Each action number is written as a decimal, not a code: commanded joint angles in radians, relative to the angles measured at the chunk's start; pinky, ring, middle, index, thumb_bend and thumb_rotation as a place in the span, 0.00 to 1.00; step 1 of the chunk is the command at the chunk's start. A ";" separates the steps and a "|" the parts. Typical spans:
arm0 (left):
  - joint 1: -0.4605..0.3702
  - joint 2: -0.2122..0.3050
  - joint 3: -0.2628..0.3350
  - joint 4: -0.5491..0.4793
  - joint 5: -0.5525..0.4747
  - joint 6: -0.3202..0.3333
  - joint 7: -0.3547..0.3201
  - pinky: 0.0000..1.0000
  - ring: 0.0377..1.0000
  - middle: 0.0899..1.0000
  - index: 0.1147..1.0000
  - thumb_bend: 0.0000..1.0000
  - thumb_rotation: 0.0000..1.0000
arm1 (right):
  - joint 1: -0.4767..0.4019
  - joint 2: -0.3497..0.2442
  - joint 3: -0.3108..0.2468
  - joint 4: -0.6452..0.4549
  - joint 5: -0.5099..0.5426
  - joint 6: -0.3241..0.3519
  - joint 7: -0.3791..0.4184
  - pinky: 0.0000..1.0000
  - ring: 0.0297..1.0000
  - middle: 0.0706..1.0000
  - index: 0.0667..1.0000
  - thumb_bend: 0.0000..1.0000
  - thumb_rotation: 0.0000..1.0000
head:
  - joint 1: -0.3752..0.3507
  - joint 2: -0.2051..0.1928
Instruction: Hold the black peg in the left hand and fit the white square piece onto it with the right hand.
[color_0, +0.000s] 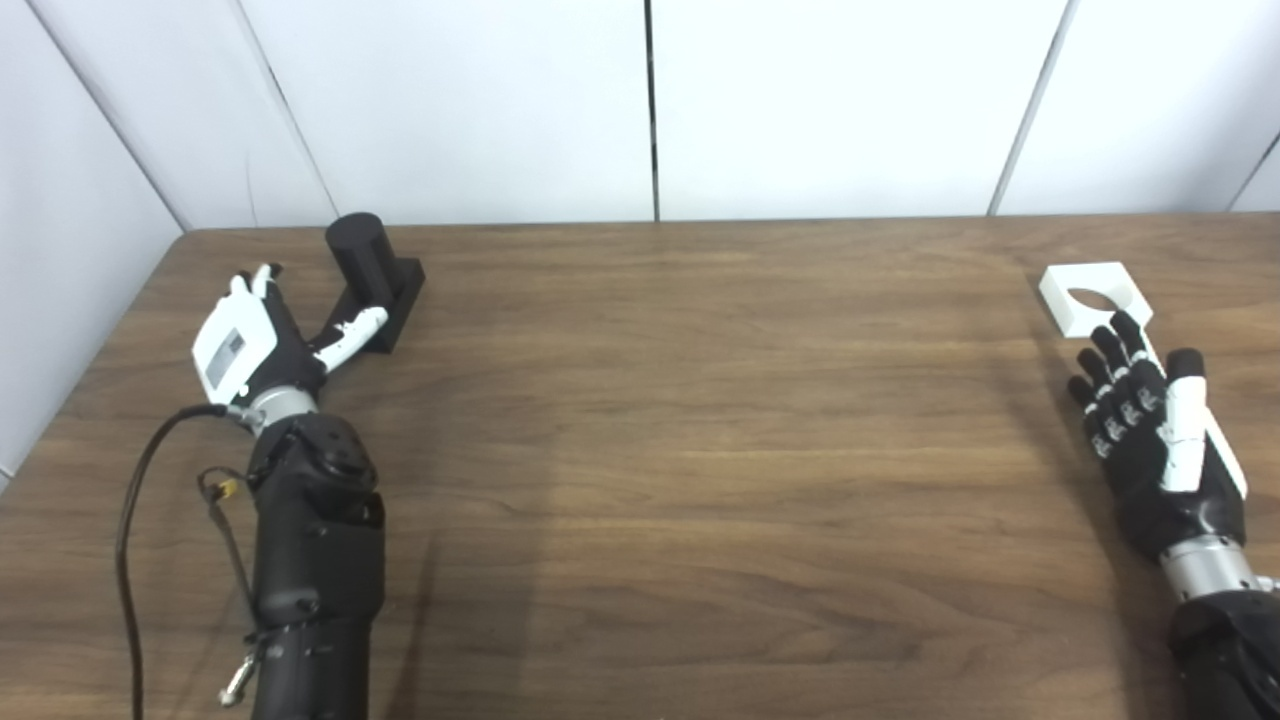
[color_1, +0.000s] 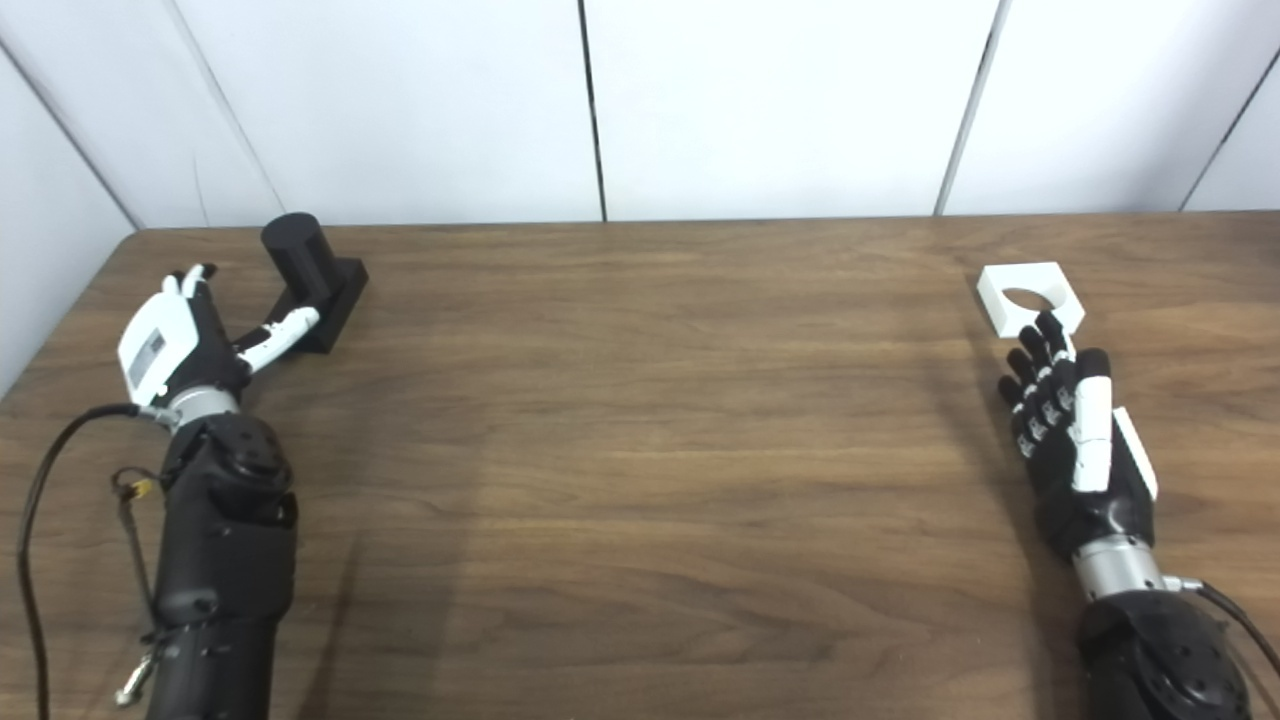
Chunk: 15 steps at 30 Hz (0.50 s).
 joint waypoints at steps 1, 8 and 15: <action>-0.068 0.011 0.008 0.008 0.084 -0.001 -0.018 1.00 1.00 1.00 0.89 0.93 0.64 | -0.001 -0.007 0.001 -0.015 0.010 -0.021 0.014 1.00 1.00 1.00 1.00 0.64 1.00 | -0.005 0.000; -0.121 0.018 -0.006 0.098 0.177 -0.001 -0.078 1.00 1.00 1.00 0.90 0.95 0.71 | 0.007 -0.007 0.002 -0.032 0.006 -0.015 0.009 1.00 1.00 1.00 1.00 0.62 1.00 | -0.004 -0.003; -0.173 0.019 -0.029 0.186 0.221 -0.001 -0.089 1.00 1.00 1.00 0.94 0.98 0.75 | 0.009 -0.011 -0.001 -0.010 -0.005 -0.031 0.009 1.00 1.00 1.00 1.00 0.65 1.00 | 0.025 -0.025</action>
